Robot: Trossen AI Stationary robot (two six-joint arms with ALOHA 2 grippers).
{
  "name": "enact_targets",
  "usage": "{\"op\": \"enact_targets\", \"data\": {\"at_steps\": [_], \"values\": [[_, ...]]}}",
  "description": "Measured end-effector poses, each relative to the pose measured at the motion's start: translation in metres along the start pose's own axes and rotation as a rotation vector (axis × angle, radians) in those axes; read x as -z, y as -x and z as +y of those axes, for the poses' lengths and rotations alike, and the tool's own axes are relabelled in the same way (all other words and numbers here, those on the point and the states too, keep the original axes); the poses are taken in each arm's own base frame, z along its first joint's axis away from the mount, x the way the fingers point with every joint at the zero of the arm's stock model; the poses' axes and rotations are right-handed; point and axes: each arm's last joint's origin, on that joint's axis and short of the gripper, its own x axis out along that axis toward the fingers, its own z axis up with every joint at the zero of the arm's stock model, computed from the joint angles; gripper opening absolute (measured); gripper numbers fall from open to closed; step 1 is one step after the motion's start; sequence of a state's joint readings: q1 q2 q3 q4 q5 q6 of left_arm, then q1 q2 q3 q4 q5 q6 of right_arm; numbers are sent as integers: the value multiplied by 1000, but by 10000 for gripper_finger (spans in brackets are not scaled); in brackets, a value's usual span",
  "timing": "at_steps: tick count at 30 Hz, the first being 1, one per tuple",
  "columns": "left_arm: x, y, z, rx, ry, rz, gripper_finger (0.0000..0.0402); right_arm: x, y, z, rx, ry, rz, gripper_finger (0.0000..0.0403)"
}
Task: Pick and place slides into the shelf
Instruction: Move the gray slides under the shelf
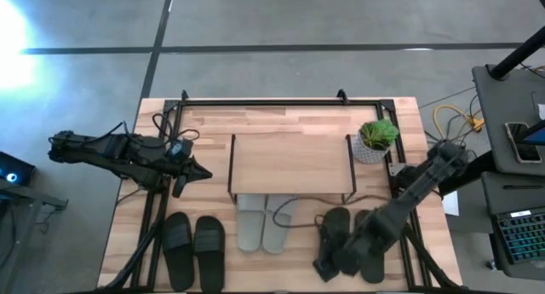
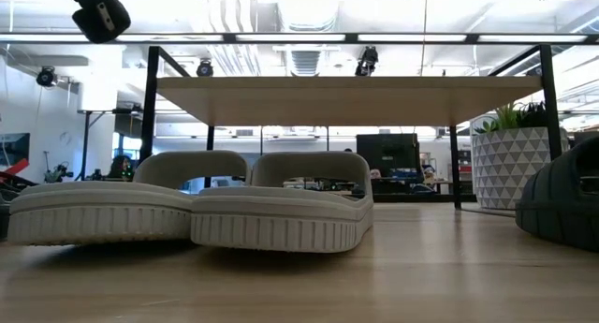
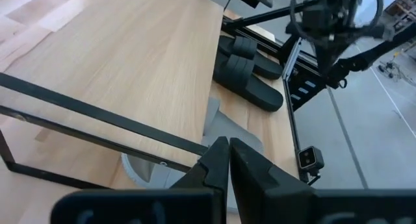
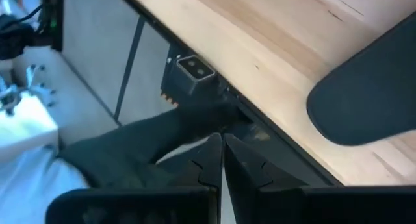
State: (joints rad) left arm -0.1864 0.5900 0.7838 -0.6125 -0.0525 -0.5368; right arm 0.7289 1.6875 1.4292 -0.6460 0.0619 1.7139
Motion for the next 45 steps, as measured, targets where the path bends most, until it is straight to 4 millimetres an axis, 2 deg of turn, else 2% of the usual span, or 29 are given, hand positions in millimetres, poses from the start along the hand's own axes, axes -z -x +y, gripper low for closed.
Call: {"op": "enact_targets", "data": {"at_steps": [8,16,20,28,32,38,45], "values": [[0,1,0,3,-45,2,0,12,-51,15,72,-3,-81,9],[2,0,-3,111,-20,68,0,14,-104,18,131,49,-168,9],[3,0,-3,110,-23,69,0,12,-129,19,131,-11,-281,9],[2,0,-3,112,-22,66,0,14,-173,35,118,-76,-414,9],[2,1,-3,114,-27,65,0,10,-182,32,234,-143,-496,9],[6,6,-2,139,-65,91,0,-7,-180,30,297,-250,-716,9],[9,13,0,147,-141,95,0,-34,-188,47,216,-275,-613,9]]}}
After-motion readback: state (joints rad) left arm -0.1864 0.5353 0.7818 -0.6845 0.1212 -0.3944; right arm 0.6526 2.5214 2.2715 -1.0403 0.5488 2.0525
